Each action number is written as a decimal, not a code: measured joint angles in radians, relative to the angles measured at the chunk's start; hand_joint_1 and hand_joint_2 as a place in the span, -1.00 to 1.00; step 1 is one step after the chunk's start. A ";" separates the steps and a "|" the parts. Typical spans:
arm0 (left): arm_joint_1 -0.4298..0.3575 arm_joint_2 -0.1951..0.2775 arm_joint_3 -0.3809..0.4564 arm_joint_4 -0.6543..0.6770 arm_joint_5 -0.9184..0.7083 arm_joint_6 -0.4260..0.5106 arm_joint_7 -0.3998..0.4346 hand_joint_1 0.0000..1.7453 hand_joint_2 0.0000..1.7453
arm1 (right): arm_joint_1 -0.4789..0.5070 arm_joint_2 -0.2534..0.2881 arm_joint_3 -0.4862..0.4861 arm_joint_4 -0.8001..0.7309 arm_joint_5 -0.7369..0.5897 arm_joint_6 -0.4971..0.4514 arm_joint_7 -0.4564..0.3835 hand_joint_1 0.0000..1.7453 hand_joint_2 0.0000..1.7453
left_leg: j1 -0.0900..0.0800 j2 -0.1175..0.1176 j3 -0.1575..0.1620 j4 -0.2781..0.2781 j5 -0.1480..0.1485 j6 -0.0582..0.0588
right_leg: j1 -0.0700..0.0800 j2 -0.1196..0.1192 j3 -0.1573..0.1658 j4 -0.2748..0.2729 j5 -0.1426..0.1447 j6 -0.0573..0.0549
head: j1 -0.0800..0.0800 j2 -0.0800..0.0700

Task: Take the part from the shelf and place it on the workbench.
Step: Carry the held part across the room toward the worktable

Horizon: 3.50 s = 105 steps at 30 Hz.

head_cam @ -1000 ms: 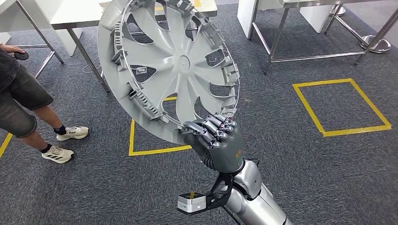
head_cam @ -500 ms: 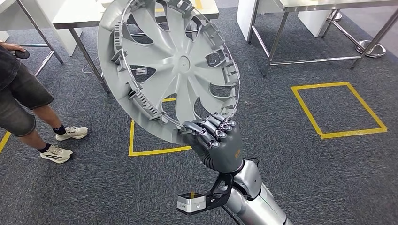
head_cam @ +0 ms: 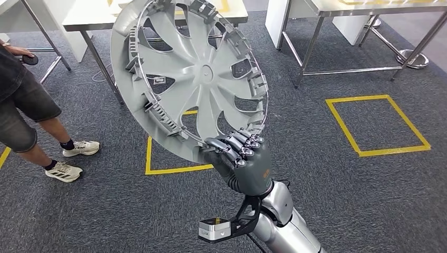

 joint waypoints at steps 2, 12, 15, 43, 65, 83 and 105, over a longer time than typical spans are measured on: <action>0.000 -0.002 0.000 0.000 0.000 0.004 0.004 -1.00 1.00 | -0.001 0.000 0.001 0.000 0.000 0.001 -0.004 1.00 1.00 | 0.000 0.012 0.004 -0.010 0.007 0.010 | 0.006 -0.002 -0.048 0.100 -0.055 -0.003 | 0.003 0.000; 0.004 -0.012 -0.001 0.001 -0.001 0.003 -0.013 -1.00 1.00 | 0.008 0.005 0.006 0.000 0.011 0.004 0.004 1.00 1.00 | -0.017 0.078 0.012 0.011 -0.020 -0.022 | 0.036 -0.055 -0.004 0.004 0.000 -0.050 | 0.002 0.000; 0.003 -0.013 -0.002 0.001 -0.002 0.003 -0.013 -1.00 1.00 | 0.016 0.007 0.005 -0.004 0.015 0.011 0.005 1.00 1.00 | -0.014 0.063 0.014 0.030 -0.042 -0.037 | 0.029 -0.022 -0.003 -0.001 0.003 -0.070 | 0.000 0.000; 0.008 -0.018 -0.001 0.001 -0.003 0.040 -0.007 -1.00 1.00 | -0.022 0.023 0.011 0.051 -0.026 0.029 -0.027 1.00 1.00 | -0.042 0.024 -0.023 0.021 -0.002 0.026 | 0.052 -0.016 0.031 -0.021 -0.005 -0.055 | 0.003 0.000; 0.007 -0.019 0.000 0.001 -0.012 0.044 -0.005 -1.00 1.00 | -0.052 0.019 0.024 0.101 0.010 0.034 -0.015 1.00 1.00 | -0.035 -0.014 -0.021 0.003 0.020 0.042 | 0.043 -0.011 -0.092 0.257 -0.133 -0.028 | 0.002 0.000; 0.007 -0.017 0.000 0.001 -0.013 0.034 -0.021 -1.00 1.00 | -0.045 0.009 0.023 0.104 0.020 0.025 -0.010 1.00 1.00 | -0.028 -0.011 -0.123 0.178 -0.016 -0.019 | 0.040 -0.058 0.055 -0.017 -0.032 -0.089 | -0.014 0.000; 0.010 -0.015 -0.011 0.002 -0.039 0.033 -0.002 -1.00 1.00 | -0.030 0.006 0.023 0.103 0.032 0.019 -0.013 1.00 1.00 | -0.034 -0.146 -0.089 0.034 0.047 0.005 | 0.051 0.039 0.052 -0.024 -0.027 -0.087 | -0.013 0.000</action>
